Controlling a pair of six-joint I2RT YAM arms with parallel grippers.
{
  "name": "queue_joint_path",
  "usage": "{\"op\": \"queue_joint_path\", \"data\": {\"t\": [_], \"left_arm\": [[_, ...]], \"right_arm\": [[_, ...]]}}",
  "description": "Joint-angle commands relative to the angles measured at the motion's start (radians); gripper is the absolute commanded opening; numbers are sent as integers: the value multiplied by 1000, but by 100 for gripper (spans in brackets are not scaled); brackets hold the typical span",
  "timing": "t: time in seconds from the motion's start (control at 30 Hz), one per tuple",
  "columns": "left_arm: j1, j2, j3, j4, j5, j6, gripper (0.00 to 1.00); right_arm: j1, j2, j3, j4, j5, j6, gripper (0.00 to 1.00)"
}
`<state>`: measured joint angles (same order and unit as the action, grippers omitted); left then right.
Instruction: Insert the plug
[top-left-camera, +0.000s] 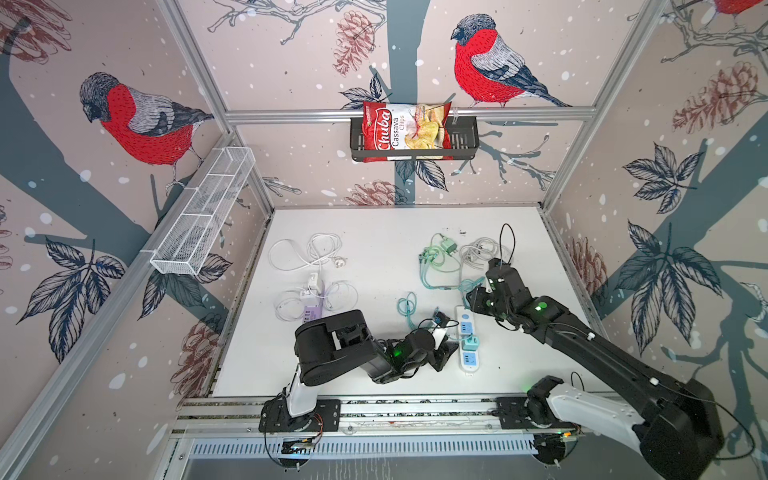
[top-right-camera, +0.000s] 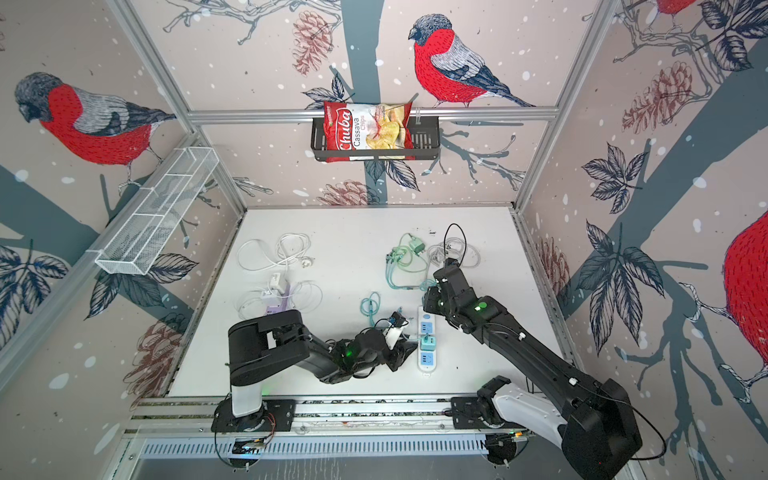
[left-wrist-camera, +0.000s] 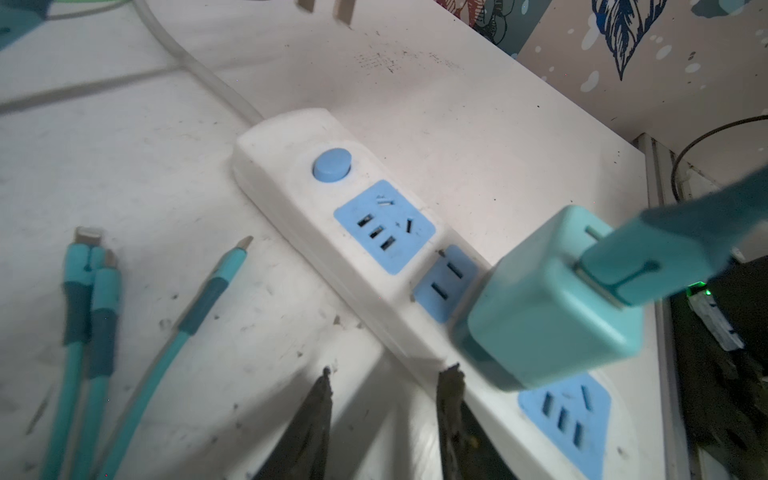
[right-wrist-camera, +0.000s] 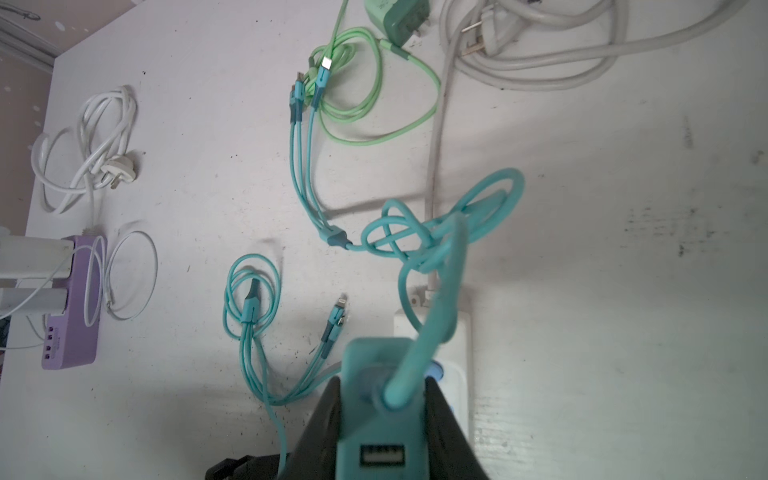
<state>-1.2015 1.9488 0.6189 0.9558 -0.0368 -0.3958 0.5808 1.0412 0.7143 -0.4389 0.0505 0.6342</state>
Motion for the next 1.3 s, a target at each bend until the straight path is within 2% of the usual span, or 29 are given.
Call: {"op": "queue_joint_path", "data": {"t": [0.0,0.3,0.47,0.83,1.03,1.2,1.27], "left_arm": [[-3,19,23,-27,39,25,42],[1,24,45,-7,22,85,42],[21,15,50,-10,45,109,42],[161,53,79,73,178,125,42],[217,89,161,46,234,151,42],[275,122,237,10,278,152,42],[292,125,258,-3,292,155,42]], "right_arm": [[-22,-16,-7,-14,3,1,19],[-67,-35,0,-17,-24,-16,19],[-115,-33,60,-2,-40,-38,20],[-178,57,170,-16,-110,-72,20],[-290,153,230,7,-177,-101,20],[-413,297,359,-30,-220,-169,20],[-450,348,425,-60,-202,-201,19]]}}
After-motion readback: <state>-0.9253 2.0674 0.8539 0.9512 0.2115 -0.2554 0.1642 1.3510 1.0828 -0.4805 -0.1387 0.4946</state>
